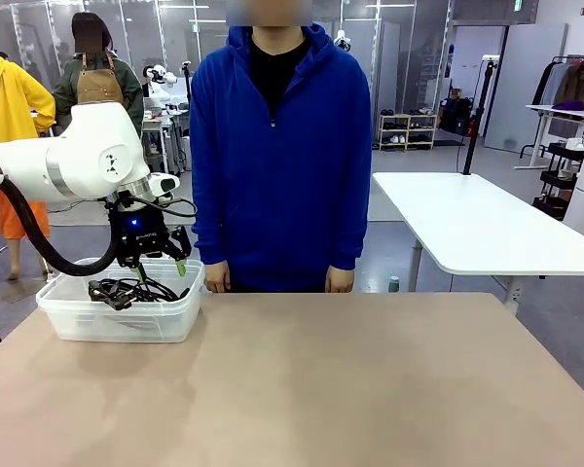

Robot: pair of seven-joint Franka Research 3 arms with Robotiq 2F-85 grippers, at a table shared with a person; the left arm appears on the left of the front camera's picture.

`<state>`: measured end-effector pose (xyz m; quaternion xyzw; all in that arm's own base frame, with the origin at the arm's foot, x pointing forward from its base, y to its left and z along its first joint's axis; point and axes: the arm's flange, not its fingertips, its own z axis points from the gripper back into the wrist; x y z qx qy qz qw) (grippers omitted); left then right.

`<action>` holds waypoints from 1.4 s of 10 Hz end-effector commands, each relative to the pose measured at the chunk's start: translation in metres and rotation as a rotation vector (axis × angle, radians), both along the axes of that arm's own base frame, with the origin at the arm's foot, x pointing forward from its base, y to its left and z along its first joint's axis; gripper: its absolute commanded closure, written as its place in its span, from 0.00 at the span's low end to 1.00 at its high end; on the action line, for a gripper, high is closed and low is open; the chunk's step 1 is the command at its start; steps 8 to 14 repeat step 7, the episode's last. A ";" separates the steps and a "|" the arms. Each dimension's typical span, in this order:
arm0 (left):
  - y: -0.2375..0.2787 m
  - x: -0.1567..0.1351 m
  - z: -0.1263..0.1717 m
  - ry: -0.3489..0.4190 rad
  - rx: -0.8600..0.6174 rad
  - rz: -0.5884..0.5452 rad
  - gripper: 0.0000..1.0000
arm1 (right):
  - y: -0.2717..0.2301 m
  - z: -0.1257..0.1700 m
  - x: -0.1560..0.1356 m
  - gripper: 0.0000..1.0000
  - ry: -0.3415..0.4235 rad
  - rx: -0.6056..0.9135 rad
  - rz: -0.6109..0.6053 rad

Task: Organize and store the cables.
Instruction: Place the USB Extension Cable into the Organizing box.

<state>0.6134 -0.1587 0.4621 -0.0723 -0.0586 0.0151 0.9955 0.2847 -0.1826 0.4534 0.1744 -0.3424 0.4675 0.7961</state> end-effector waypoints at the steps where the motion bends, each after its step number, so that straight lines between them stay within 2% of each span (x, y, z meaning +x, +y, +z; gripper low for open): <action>1: 0.001 0.001 0.000 -0.006 -0.002 0.002 0.13 | -0.001 0.002 0.001 0.00 -0.006 0.012 0.002; 14: 0.001 0.001 0.000 -0.006 -0.002 0.002 0.13 | -0.001 0.002 0.001 0.00 -0.006 0.012 0.002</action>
